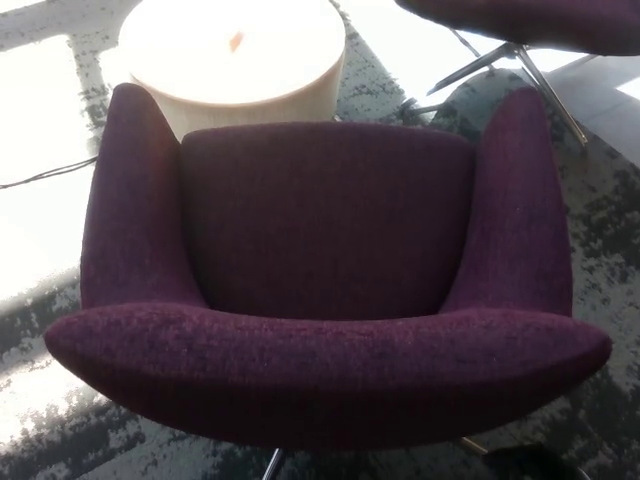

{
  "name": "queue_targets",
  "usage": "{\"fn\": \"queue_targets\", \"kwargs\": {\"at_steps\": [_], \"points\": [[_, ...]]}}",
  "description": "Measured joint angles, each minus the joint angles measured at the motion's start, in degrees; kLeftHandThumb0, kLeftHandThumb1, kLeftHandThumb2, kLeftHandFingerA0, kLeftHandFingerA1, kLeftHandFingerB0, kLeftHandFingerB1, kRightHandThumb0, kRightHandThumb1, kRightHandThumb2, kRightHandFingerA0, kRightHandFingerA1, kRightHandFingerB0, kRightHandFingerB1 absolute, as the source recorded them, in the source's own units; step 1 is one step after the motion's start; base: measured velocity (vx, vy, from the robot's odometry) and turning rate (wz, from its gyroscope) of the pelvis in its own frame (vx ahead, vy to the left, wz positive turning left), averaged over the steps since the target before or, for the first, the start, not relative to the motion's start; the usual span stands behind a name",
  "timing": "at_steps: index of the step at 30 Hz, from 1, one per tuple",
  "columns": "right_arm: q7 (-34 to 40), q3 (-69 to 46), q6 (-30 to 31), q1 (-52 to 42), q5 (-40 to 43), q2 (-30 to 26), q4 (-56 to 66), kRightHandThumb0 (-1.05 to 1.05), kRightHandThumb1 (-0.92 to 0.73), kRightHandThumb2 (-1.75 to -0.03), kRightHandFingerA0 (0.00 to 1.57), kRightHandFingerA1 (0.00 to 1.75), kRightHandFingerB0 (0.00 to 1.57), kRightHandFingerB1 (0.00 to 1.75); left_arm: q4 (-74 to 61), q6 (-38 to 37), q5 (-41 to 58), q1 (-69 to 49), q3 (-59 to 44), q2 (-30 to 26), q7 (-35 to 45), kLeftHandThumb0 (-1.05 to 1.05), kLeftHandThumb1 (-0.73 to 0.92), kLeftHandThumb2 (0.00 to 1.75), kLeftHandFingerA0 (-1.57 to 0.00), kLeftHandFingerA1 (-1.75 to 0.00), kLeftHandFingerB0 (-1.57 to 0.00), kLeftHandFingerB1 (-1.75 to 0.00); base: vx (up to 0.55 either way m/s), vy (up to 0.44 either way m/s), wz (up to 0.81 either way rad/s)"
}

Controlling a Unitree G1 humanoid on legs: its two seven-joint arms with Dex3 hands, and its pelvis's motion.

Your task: The robot stands in front of a sofa and uses its left hand to push the left side of the sofa

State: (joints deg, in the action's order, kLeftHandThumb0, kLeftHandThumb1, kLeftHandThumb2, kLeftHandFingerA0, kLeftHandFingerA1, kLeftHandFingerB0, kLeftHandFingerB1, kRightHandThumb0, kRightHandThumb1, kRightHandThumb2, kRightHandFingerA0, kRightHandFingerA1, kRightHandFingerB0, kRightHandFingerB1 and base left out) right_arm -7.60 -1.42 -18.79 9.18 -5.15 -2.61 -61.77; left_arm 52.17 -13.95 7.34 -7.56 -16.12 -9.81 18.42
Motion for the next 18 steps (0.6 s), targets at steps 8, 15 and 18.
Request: {"fn": "queue_targets", "kwargs": {"at_steps": [8,15,18], "points": [[-1.2,-2.2,-7.3,0.5,1.1,0.2,-4.5,-0.55,-0.26,-1.09,0.15,0.75,0.06,0.69,2.0,-4.9,3.2,0.4,-3.4,0.4,5.4,-0.74,0.92,0.76,-0.11,-0.28,-0.11,-0.27,0.00,0.000,0.00],[-2.1,-3.2,-10.0,1.1,1.3,-0.1,-5.9,-1.05,-0.65,-1.30,0.25,0.97,0.17,0.90,0.3,-6.3,5.6,5.2,-6.5,-3.0,8.4,-0.88,0.81,1.16,-0.06,-0.26,-0.06,-0.19,0.00,-0.001,0.02],[-2.3,-3.6,-10.6,1.1,1.3,-0.1,-6.4,-0.54,-0.31,-1.13,0.11,0.73,0.04,0.68,-1.0,-6.3,6.6,8.8,-8.2,-6.6,8.7,-0.90,0.87,1.19,0.00,-0.18,0.00,-0.12,0.00,0.000,0.00]]}}
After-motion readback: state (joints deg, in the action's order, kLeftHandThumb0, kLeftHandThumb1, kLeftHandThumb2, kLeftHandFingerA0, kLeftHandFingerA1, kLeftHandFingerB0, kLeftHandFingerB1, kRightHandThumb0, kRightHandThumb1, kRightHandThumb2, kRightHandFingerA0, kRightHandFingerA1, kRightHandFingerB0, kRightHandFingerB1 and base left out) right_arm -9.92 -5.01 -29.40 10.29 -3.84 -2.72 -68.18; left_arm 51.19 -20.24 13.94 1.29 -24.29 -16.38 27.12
